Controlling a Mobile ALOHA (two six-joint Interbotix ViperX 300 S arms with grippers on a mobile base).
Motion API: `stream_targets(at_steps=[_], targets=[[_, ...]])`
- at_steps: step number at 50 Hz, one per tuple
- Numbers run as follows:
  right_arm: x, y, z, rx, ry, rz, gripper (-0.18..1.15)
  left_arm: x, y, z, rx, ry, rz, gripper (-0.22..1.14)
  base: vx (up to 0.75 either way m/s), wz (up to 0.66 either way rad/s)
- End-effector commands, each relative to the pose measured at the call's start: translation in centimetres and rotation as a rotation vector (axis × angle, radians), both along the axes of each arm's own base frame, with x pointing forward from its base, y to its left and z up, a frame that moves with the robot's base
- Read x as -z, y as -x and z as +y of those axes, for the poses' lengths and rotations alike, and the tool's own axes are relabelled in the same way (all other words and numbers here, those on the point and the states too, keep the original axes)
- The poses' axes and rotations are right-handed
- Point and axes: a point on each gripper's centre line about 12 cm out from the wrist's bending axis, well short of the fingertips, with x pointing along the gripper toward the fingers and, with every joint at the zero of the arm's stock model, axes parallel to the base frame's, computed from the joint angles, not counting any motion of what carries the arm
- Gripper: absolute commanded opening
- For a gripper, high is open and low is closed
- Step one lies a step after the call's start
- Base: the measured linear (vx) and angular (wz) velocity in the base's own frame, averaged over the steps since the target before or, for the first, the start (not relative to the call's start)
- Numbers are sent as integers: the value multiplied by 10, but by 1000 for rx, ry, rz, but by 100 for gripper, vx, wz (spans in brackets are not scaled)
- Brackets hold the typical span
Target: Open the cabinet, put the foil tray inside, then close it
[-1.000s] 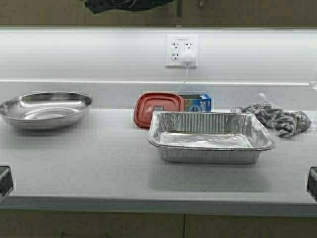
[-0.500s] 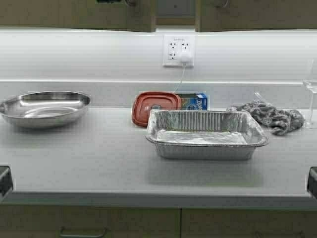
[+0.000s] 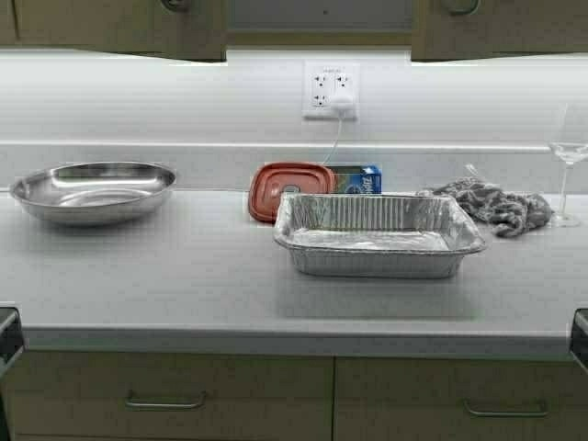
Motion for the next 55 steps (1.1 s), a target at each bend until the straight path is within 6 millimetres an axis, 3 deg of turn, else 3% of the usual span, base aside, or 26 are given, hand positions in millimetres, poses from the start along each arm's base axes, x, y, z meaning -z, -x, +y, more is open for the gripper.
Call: stream_targets(at_steps=[1, 5, 11, 14, 16, 23, 33, 36, 39, 43, 46, 48, 52, 55], targets=[[-4, -14, -21, 88, 16, -5, 18, -21, -15, 36, -145, -1, -95, 7, -14, 2], [-5, -14, -21, 87, 7, 11, 49, -20, -14, 37, -136, -50, -129, 23, -14, 0], [-2, -13, -28, 88, 30, 80, 109, -20, -13, 36, -121, -88, -146, 76, -11, 2], [0, -10, -34, 101, 36, 99, 109, -14, -10, 37, -119, -88, -132, 104, -9, 3], [2, -7, -37, 104, 39, 114, 104, -10, -6, 38, -118, -93, -119, 111, -8, 1], [-7, 19, -44, 92, 70, 109, 101, -3, 18, 45, -110, -93, -92, 95, -8, 1], [-19, 64, -35, -8, 49, 115, 101, -9, 60, 50, -65, -65, -85, 88, -4, 1], [-21, 74, -26, -66, 27, 116, 100, -11, 70, 47, -29, -51, -70, 76, -1, -4], [-23, 79, -15, -131, -7, 116, 94, -11, 77, 42, 12, -37, -54, 54, -2, -7], [-25, 80, 3, -211, -66, 128, 74, -12, 81, 31, 76, -24, -49, 9, -3, -9], [-25, 79, 16, -260, -91, 131, 50, -13, 80, 24, 105, -18, -65, -14, -4, -8], [-24, 77, 24, -286, -100, 127, 32, -16, 78, 21, 112, -1, -79, -14, -4, -6], [-23, 71, 40, -320, -115, 107, -2, -21, 70, 14, 117, 30, -84, 2, -3, -4], [-22, 61, 51, -318, -126, 75, -6, -25, 61, 9, 110, 49, -79, 9, -1, -3]])
